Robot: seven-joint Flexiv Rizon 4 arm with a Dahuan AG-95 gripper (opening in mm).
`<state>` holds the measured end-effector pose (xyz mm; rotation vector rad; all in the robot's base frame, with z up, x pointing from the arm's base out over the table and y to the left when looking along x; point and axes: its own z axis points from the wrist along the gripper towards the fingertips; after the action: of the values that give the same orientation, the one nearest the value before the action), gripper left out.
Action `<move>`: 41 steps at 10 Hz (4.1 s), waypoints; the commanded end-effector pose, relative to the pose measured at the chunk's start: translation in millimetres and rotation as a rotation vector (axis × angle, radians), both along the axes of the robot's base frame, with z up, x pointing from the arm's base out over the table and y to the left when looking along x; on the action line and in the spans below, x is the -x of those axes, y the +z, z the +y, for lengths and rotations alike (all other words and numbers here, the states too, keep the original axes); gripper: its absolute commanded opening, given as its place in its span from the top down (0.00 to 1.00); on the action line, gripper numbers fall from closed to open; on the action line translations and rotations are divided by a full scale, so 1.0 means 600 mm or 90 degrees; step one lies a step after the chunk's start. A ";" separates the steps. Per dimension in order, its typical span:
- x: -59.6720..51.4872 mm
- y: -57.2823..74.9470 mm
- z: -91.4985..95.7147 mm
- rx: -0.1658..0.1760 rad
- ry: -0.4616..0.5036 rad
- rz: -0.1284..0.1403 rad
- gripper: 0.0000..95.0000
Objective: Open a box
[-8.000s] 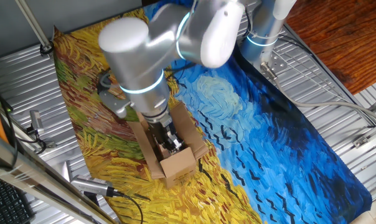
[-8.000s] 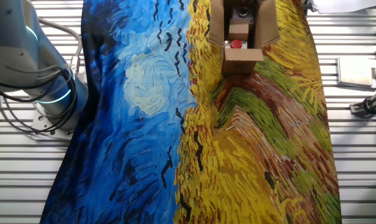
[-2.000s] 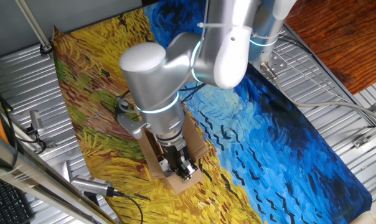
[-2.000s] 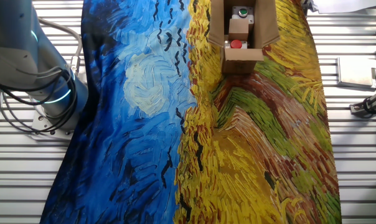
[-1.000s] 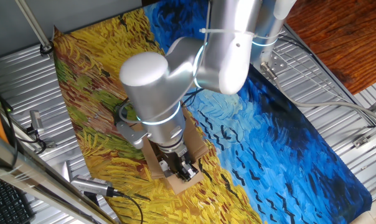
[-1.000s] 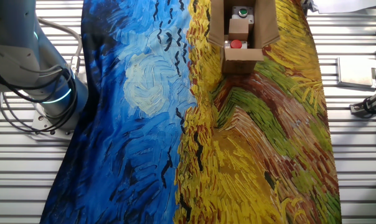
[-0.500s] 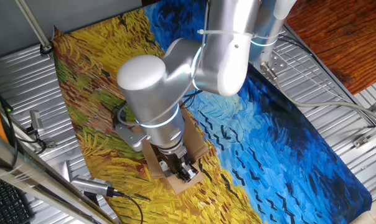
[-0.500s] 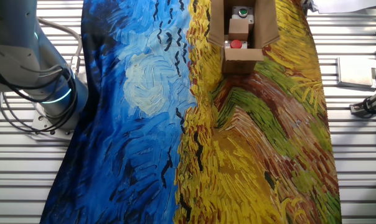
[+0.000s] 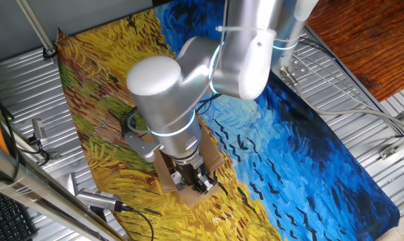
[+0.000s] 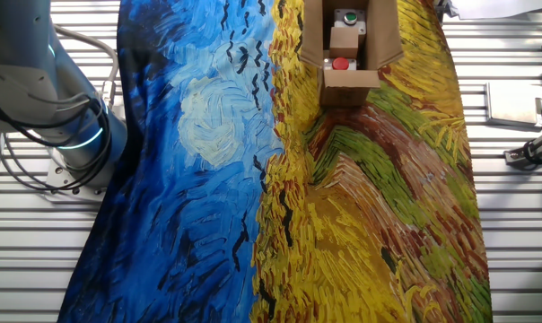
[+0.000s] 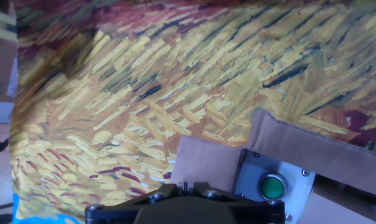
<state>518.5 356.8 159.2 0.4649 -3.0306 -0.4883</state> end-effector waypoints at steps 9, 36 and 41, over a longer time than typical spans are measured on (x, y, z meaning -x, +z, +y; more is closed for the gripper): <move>0.018 0.037 -0.090 0.040 0.112 -0.010 1.00; -0.028 0.111 -0.418 0.098 0.159 -0.057 1.00; -0.040 0.082 -0.492 0.101 0.207 -0.061 1.00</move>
<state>542.9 64.8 210.5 0.8592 -2.9757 -0.2158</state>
